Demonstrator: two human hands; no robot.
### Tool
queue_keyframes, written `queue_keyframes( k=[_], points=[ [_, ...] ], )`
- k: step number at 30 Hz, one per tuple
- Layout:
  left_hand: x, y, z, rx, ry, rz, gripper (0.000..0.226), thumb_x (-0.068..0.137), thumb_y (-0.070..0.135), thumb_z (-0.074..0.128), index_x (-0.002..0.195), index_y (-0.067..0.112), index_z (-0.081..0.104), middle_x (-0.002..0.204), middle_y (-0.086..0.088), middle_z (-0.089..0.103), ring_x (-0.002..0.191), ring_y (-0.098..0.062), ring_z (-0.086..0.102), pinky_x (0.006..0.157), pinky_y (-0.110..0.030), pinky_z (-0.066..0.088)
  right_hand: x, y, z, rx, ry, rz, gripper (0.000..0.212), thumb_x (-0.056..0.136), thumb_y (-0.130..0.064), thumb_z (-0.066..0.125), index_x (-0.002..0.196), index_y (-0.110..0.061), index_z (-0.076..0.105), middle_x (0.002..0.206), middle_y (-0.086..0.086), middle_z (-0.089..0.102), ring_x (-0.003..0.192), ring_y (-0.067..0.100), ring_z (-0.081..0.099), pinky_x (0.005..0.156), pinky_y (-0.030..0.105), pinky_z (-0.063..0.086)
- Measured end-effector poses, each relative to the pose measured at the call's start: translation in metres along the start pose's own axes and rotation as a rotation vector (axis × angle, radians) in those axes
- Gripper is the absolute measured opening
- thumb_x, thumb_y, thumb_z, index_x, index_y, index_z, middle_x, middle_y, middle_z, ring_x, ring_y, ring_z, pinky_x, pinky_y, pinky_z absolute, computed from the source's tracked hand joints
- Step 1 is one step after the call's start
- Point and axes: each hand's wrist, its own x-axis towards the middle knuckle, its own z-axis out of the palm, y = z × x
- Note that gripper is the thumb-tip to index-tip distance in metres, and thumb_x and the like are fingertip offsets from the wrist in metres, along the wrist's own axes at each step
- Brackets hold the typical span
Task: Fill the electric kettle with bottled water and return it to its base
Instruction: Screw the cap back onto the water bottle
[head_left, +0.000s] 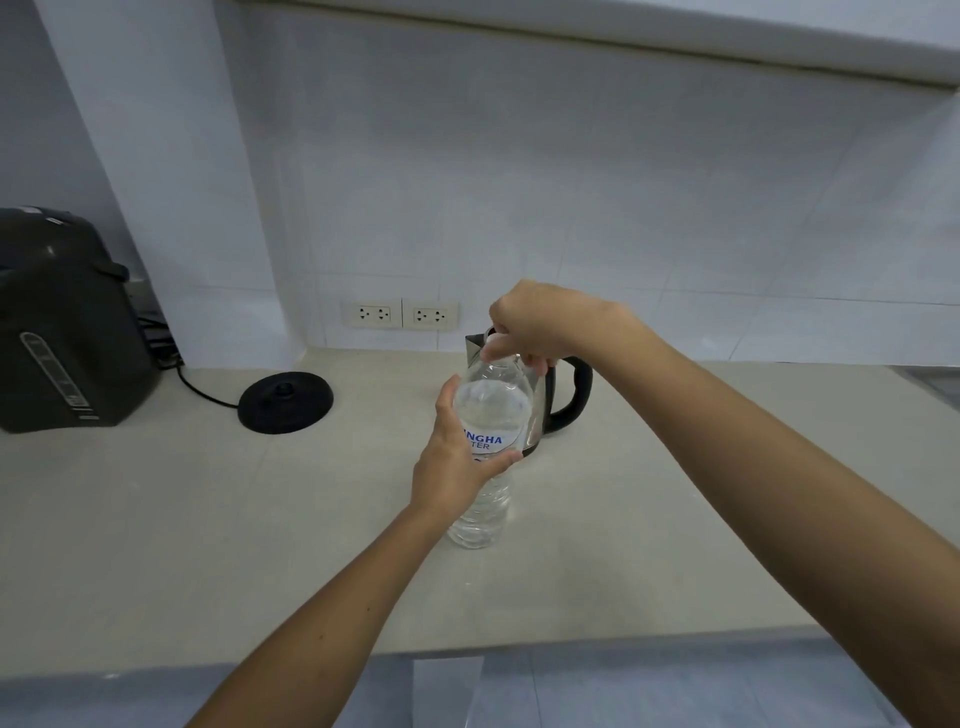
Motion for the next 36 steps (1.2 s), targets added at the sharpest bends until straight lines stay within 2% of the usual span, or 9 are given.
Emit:
queue_keyframes(
  k=[3,5,8,12,17,21,27,32,36],
  points=[
    [-0.001,0.001,-0.001,0.028,-0.003,-0.005,0.113,0.068,0.05,0.079,0.145,0.038,-0.001,0.15,0.008,0.034,0.124,-0.021,0.05,0.079,-0.031,0.045,0.001,-0.005,0.006,-0.223,0.053,0.045,0.041,0.098,-0.048,0.039,0.086,-0.009,0.046,0.071,0.001,0.053,0.074,0.023,0.054,0.052,0.028,0.034],
    [-0.002,0.002,-0.001,0.027,-0.007,-0.005,0.112,0.068,0.05,0.079,0.145,0.039,-0.002,0.149,0.01,0.034,0.125,-0.02,0.05,0.08,-0.032,0.046,0.001,-0.005,0.008,-0.316,0.081,0.077,0.051,0.097,-0.056,0.031,0.09,-0.009,0.051,0.079,0.002,0.051,0.076,0.022,0.051,0.053,0.028,0.031],
    [-0.002,0.002,-0.002,0.031,-0.012,-0.015,0.111,0.068,0.05,0.079,0.143,0.041,-0.003,0.149,0.01,0.035,0.123,-0.021,0.051,0.081,-0.034,0.047,0.0,0.0,0.001,-0.179,0.052,0.06,0.054,0.091,-0.062,0.042,0.099,-0.012,0.058,0.087,0.002,0.054,0.079,0.021,0.052,0.058,0.029,0.036],
    [-0.001,0.001,-0.002,0.028,-0.007,-0.02,0.112,0.068,0.05,0.079,0.144,0.04,-0.003,0.148,0.009,0.036,0.123,-0.021,0.051,0.079,-0.031,0.045,-0.003,0.005,-0.008,-0.013,-0.006,-0.056,0.032,0.09,-0.033,0.062,0.122,-0.028,0.057,0.105,-0.003,0.056,0.096,0.019,0.051,0.071,0.029,0.036],
    [-0.002,-0.001,0.001,0.03,0.002,-0.017,0.112,0.069,0.05,0.078,0.145,0.04,-0.003,0.148,0.008,0.037,0.122,-0.021,0.052,0.078,-0.031,0.045,-0.004,0.001,0.001,-0.06,0.0,-0.006,0.033,0.095,-0.027,0.055,0.125,-0.016,0.053,0.11,0.005,0.052,0.101,0.026,0.053,0.075,0.033,0.042],
    [-0.004,-0.001,0.002,0.034,0.017,-0.007,0.112,0.069,0.049,0.079,0.146,0.039,-0.002,0.149,0.009,0.035,0.124,-0.021,0.051,0.078,-0.031,0.045,-0.004,-0.007,0.007,-0.131,-0.003,0.037,0.036,0.099,-0.033,0.046,0.119,-0.003,0.051,0.105,0.011,0.051,0.09,0.027,0.051,0.063,0.029,0.037],
    [-0.005,0.001,0.001,0.031,0.017,-0.019,0.111,0.069,0.049,0.078,0.144,0.041,-0.003,0.149,0.01,0.035,0.123,-0.021,0.051,0.079,-0.034,0.048,-0.009,-0.014,0.012,-0.277,0.092,0.102,0.053,0.1,-0.048,0.031,0.131,-0.007,0.046,0.122,0.013,0.056,0.111,0.031,0.055,0.073,0.034,0.034],
    [-0.007,0.006,0.003,0.045,0.048,-0.035,0.11,0.069,0.048,0.079,0.145,0.039,-0.001,0.149,0.008,0.036,0.124,-0.023,0.051,0.076,-0.034,0.046,-0.014,-0.019,0.016,-0.411,0.184,0.174,0.055,0.1,-0.052,0.024,0.118,-0.011,0.055,0.098,0.006,0.06,0.081,0.025,0.05,0.067,0.033,0.032],
    [-0.008,0.01,0.005,0.04,0.082,-0.054,0.111,0.067,0.047,0.08,0.145,0.038,0.002,0.149,0.008,0.037,0.124,-0.023,0.051,0.076,-0.033,0.043,-0.012,-0.022,0.02,-0.349,0.211,0.257,0.051,0.1,-0.05,0.025,0.111,-0.013,0.058,0.072,0.001,0.046,0.075,0.023,0.049,0.055,0.028,0.029]
  ],
)
